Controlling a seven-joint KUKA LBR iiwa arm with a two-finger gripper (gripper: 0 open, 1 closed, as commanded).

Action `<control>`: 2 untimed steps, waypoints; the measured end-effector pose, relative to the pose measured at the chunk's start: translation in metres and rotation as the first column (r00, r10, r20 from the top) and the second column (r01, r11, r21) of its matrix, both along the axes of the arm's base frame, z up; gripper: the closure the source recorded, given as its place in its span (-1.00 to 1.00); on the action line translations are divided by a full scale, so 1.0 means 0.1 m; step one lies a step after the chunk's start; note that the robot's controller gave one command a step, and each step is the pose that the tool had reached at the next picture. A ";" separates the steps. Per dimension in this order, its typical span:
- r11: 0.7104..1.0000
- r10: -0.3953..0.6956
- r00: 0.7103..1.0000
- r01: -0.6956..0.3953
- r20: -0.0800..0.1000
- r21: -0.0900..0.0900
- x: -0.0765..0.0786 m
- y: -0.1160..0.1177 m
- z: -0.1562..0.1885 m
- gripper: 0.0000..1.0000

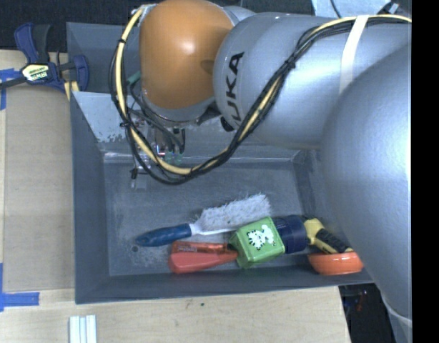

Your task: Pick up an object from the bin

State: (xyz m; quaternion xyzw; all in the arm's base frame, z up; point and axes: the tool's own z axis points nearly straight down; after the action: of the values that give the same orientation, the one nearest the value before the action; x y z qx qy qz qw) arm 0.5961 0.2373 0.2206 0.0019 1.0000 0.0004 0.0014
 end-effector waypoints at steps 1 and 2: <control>1.000 0.000 1.000 0.000 0.000 0.000 0.00 0.00 0.00 -1.00; 0.999 -0.037 0.999 0.037 -0.008 -0.003 -0.14 -0.10 0.26 -1.00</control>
Offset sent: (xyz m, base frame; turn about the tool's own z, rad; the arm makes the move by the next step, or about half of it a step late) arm -0.0317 -0.0290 0.0831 0.1071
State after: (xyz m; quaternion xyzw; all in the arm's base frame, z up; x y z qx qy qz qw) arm 0.5826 0.2270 0.2463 0.0203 0.9998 -0.0011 -0.0027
